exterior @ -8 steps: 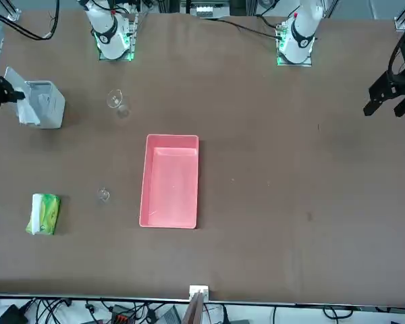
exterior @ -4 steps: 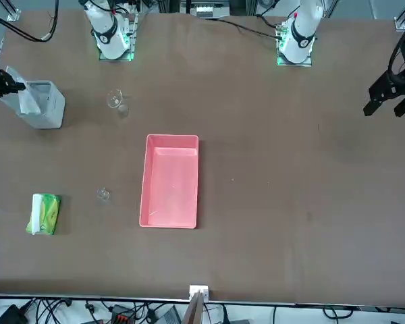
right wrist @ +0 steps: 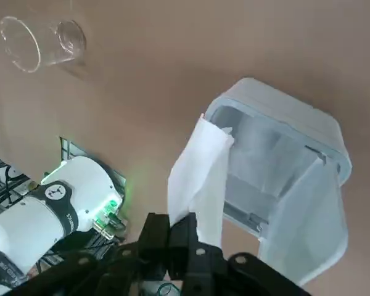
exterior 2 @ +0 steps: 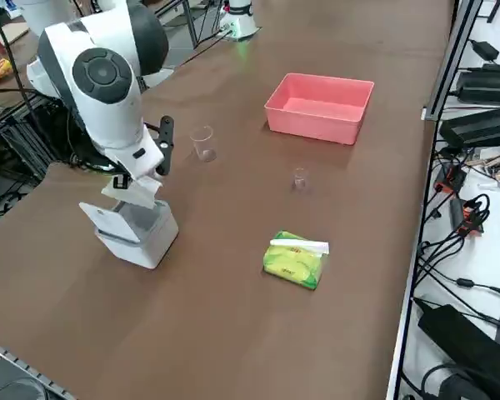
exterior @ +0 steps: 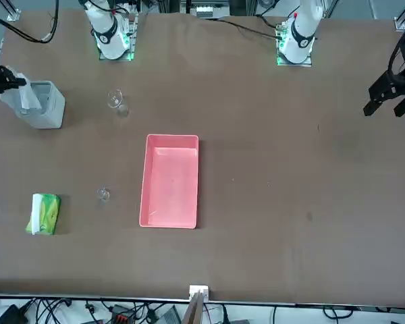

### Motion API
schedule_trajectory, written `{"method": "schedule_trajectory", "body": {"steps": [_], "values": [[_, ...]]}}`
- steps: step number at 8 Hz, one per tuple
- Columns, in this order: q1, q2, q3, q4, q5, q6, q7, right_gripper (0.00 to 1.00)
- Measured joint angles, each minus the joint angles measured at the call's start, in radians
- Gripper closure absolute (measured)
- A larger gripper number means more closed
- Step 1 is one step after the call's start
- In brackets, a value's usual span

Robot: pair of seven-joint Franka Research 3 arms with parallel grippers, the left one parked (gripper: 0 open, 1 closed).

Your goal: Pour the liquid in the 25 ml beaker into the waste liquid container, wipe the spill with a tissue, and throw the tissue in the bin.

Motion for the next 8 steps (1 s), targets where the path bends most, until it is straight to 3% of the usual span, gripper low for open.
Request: {"method": "schedule_trajectory", "body": {"steps": [7,8], "values": [[-0.025,0.000,0.000,-0.010,-0.011,0.000,-0.012,0.88],[-0.025,0.000,0.000,-0.011,-0.011,0.000,-0.013,0.79]]}}
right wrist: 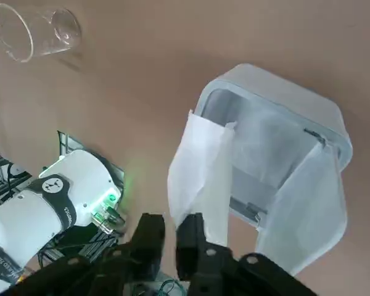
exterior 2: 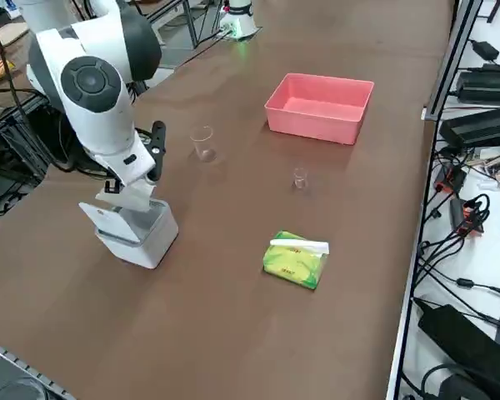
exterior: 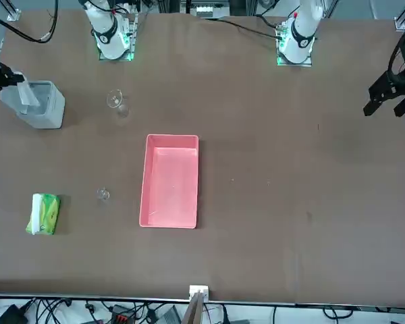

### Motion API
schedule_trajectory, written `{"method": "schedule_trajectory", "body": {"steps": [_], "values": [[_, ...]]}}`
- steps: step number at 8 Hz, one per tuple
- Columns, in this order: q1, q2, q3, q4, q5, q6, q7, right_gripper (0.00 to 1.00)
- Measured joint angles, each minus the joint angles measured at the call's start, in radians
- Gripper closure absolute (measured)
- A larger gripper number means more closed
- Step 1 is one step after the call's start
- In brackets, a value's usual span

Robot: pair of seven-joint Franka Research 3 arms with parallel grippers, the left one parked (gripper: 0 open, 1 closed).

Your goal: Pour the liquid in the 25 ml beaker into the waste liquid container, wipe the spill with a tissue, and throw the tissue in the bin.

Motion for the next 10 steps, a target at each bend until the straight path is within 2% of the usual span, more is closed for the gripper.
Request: {"method": "schedule_trajectory", "body": {"steps": [2,3,6,8,9,10], "values": [[0.000,0.000,0.001,0.000,0.000,0.000,0.000,0.42],[0.000,0.000,0.002,0.000,0.000,0.000,-0.001,0.29],[0.000,0.000,0.003,0.000,0.000,0.000,-0.001,0.24],[0.001,0.000,0.009,0.002,0.002,0.007,0.000,0.11],[0.004,0.001,0.017,0.011,0.014,0.014,0.000,0.00],[0.018,0.009,0.025,0.035,0.042,0.020,0.006,0.00]]}}
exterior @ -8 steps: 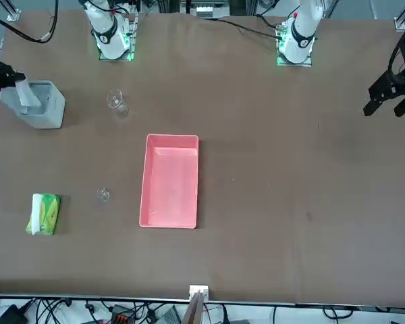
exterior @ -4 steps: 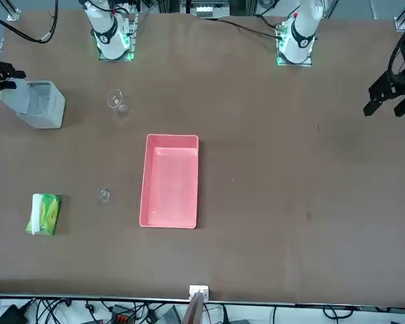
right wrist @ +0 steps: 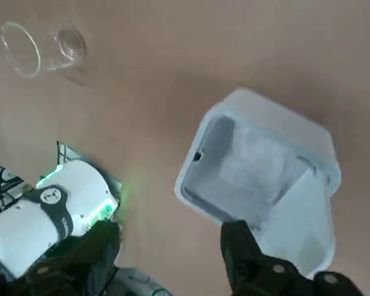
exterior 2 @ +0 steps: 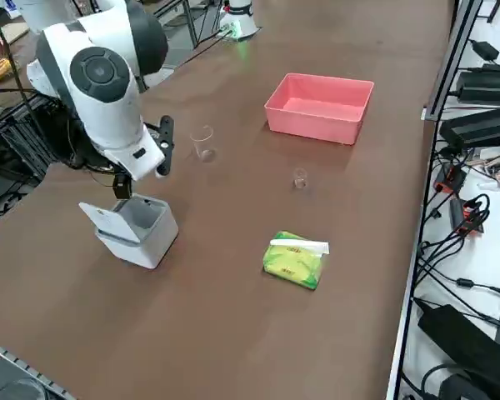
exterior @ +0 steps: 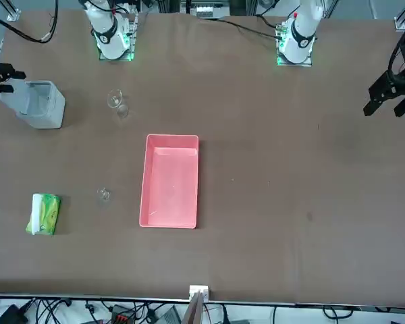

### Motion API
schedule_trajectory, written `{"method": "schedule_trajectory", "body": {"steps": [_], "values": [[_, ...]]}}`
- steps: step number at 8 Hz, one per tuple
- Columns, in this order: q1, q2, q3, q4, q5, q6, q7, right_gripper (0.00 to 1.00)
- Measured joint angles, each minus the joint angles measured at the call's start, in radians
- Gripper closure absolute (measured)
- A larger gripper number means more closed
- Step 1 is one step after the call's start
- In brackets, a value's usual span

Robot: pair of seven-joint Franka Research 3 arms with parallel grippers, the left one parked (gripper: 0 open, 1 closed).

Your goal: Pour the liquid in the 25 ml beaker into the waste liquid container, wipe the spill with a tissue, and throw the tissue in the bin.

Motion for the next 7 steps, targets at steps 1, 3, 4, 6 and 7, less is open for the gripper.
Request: {"method": "schedule_trajectory", "body": {"steps": [1,3,4,6,7], "values": [[0.026,0.018,0.004,0.041,0.039,0.005,0.033,0.00],[0.103,0.076,0.007,0.146,0.111,0.012,0.140,0.00],[0.153,0.101,0.010,0.196,0.133,0.014,0.216,0.00],[0.273,0.119,0.012,0.273,0.141,0.016,0.420,0.00],[0.326,0.118,0.013,0.303,0.141,0.019,0.534,0.00]]}}
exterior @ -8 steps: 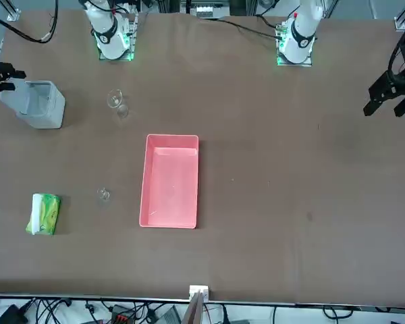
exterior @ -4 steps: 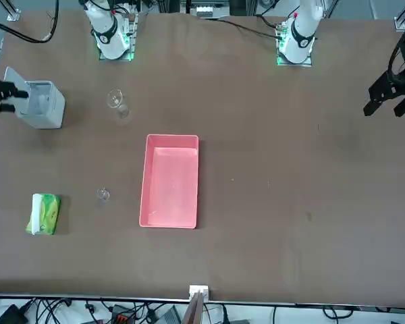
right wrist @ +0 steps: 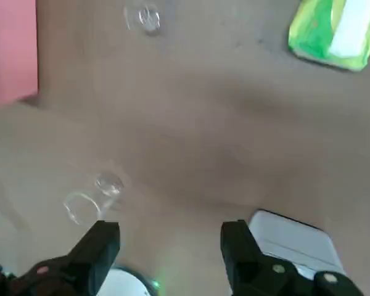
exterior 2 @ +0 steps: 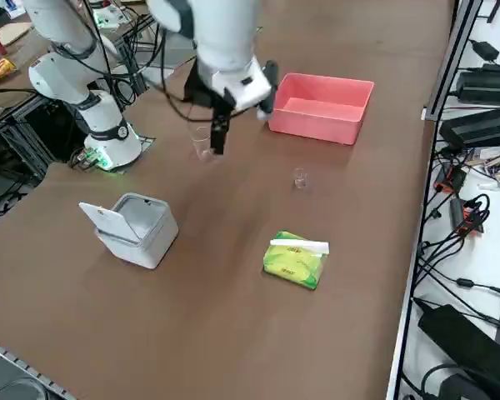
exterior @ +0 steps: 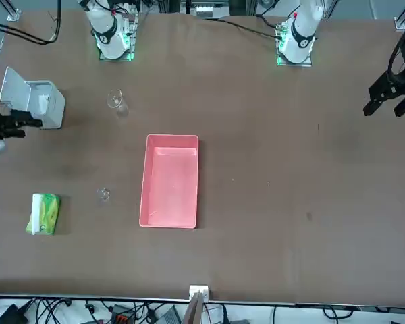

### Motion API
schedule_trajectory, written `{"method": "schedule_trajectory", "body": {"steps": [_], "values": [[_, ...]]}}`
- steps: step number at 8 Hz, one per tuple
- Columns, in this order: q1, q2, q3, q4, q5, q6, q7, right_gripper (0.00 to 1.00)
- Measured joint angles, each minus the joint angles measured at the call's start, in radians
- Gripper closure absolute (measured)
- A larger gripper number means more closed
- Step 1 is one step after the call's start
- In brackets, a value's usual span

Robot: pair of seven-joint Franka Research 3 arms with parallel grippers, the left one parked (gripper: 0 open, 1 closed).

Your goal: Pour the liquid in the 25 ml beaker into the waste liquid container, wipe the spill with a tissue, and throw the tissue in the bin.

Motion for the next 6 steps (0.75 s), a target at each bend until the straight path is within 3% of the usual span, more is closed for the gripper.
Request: {"method": "schedule_trajectory", "body": {"steps": [3,6], "values": [[0.115,-0.005,0.001,0.095,-0.001,-0.002,0.334,0.00],[0.177,-0.034,-0.001,0.173,-0.040,-0.029,0.400,0.00]]}}
